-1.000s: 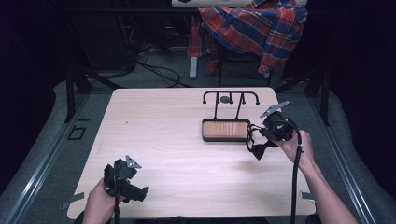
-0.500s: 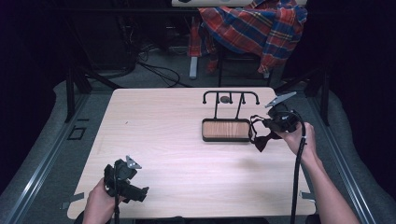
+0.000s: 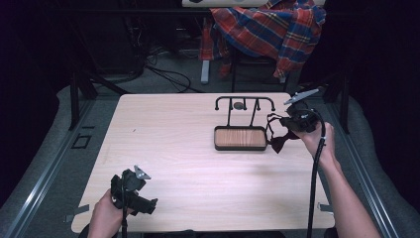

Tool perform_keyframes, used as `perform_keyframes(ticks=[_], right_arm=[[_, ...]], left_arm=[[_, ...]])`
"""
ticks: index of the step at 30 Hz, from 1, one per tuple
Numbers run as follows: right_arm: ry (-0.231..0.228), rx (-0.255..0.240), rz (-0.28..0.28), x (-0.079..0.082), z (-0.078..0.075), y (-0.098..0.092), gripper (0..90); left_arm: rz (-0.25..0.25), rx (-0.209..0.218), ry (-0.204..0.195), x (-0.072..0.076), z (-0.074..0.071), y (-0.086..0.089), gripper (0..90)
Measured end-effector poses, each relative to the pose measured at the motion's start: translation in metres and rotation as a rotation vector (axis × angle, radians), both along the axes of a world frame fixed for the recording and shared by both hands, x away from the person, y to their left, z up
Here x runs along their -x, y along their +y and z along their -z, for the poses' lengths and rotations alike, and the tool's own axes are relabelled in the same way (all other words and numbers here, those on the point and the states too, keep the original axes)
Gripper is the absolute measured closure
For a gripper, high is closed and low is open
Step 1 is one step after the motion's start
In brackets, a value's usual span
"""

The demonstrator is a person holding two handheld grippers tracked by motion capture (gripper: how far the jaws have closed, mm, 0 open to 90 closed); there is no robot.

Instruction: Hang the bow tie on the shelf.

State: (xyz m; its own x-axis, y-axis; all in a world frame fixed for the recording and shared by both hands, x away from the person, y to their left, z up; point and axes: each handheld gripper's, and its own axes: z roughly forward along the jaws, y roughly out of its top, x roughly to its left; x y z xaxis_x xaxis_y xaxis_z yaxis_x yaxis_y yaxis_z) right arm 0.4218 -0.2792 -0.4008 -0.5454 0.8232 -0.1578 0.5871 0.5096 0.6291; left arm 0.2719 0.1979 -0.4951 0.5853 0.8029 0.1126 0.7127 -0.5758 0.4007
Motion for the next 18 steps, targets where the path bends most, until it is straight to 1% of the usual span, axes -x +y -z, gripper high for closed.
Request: perform_keyframes(ticks=[3,5,6,8,12,18], right_arm=[[-0.013,-0.002,0.009,-0.004,-0.003,0.001,88.9],[-0.022,-0.015,0.015,-0.005,-0.006,0.000,88.9],[-0.020,-0.011,0.012,-0.006,-0.009,0.000,88.9],[-0.039,-0.030,0.020,-0.008,-0.011,0.000,88.9],[-0.053,-0.033,0.029,-0.012,-0.016,0.003,89.0],[-0.061,-0.017,0.047,-0.019,-0.015,0.005,88.9]], left_arm=[[0.003,-0.002,0.000,0.000,0.000,0.000,1.7],[0.004,0.000,0.000,0.000,0.000,0.001,1.7],[0.003,-0.001,0.001,0.000,0.000,0.001,1.7],[0.002,0.002,0.000,0.000,0.000,0.001,1.7],[0.000,0.006,-0.001,0.000,0.000,0.001,1.6],[0.000,0.008,-0.001,0.000,0.000,0.001,1.6]])
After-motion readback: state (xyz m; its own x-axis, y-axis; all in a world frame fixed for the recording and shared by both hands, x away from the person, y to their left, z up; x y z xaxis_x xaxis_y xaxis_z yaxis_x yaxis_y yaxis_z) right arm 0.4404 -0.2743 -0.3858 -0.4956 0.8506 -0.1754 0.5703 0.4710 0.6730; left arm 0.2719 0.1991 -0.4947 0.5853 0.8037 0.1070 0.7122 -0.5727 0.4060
